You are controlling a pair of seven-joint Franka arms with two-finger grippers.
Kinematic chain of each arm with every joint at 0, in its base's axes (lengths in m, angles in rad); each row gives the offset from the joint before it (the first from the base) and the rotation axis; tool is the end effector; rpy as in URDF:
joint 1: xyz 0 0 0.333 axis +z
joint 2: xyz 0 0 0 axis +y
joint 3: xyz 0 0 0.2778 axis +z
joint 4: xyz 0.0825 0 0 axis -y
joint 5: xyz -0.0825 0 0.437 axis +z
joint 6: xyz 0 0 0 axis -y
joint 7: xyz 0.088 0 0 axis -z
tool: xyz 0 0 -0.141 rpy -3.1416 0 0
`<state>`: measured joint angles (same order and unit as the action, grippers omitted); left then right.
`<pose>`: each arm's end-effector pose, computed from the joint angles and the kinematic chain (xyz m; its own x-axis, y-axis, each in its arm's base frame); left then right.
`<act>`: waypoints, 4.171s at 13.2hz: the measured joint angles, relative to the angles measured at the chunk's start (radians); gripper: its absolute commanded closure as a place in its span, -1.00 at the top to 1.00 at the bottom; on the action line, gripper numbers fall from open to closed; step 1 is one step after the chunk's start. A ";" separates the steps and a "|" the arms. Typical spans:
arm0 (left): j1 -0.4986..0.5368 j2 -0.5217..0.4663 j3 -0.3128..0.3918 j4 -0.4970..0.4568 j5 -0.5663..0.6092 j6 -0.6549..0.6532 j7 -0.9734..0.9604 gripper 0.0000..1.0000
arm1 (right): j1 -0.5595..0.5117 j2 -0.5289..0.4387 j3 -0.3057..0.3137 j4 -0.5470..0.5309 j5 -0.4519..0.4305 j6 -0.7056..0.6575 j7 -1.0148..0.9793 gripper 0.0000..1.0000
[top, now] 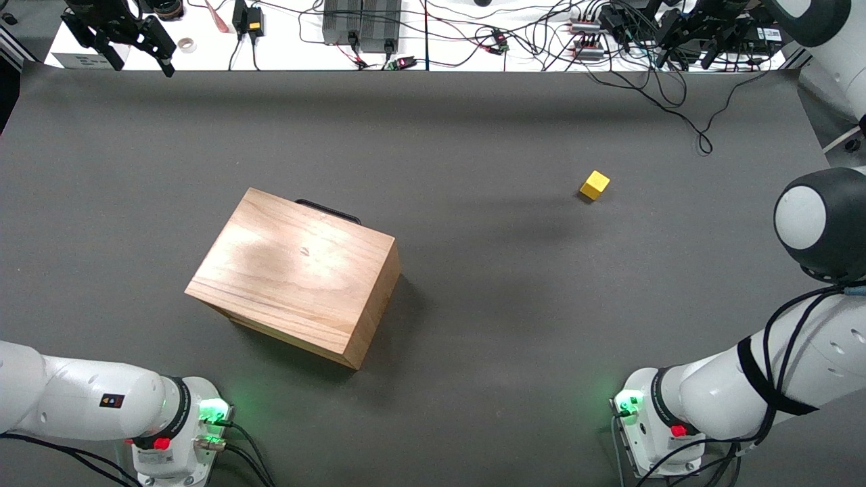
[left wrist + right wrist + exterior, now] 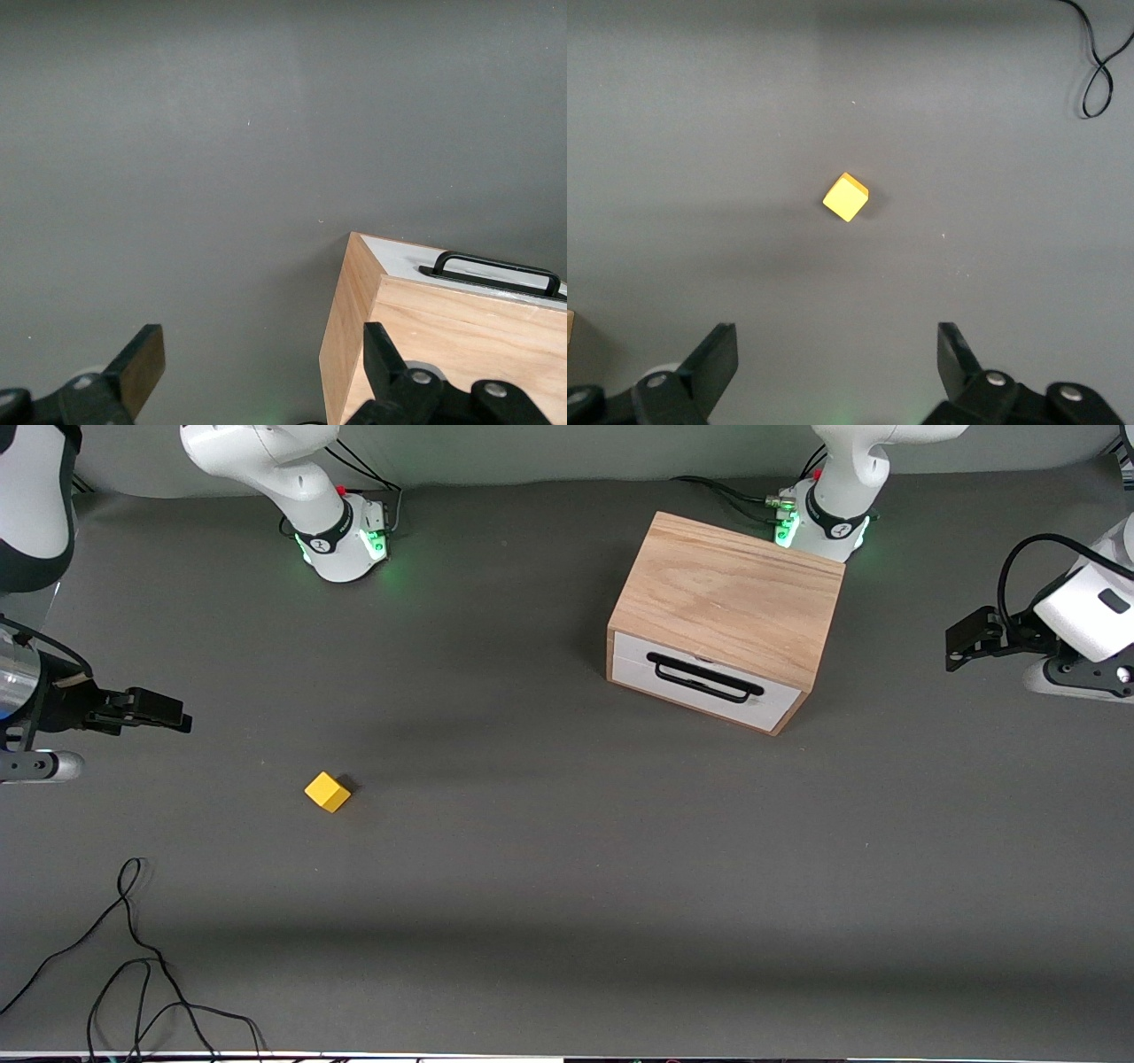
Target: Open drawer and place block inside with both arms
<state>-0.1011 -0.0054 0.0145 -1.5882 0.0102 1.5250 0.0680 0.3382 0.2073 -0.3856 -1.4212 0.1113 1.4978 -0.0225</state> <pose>0.5966 -0.0503 0.5426 0.9864 -0.1534 -0.0583 -0.1540 -0.9881 -0.0062 0.6461 0.0038 0.5025 0.9932 -0.0180 -0.1146 -0.0223 -0.9991 -0.0363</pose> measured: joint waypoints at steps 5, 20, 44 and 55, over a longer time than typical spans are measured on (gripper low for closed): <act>-0.011 -0.001 -0.107 0.001 -0.002 -0.004 -0.247 1.00 | 0.029 0.001 0.002 -0.116 0.000 0.137 0.000 0.99; -0.047 0.093 -0.536 0.021 0.002 0.024 -1.535 1.00 | 0.082 0.105 0.012 -0.588 0.000 0.821 -0.009 0.99; -0.041 0.333 -0.514 -0.261 0.049 0.392 -1.688 1.00 | 0.118 0.272 0.039 -0.671 0.088 1.072 -0.426 0.99; -0.041 0.436 -0.514 -0.263 0.084 0.421 -1.705 1.00 | 0.112 0.297 0.038 -0.675 0.168 1.025 -0.541 -1.00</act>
<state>-0.1424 0.4308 -0.4994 -1.8515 0.0947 1.9461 -1.6366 0.4502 0.5042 -0.3477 -2.0961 0.2795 2.5224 -0.5636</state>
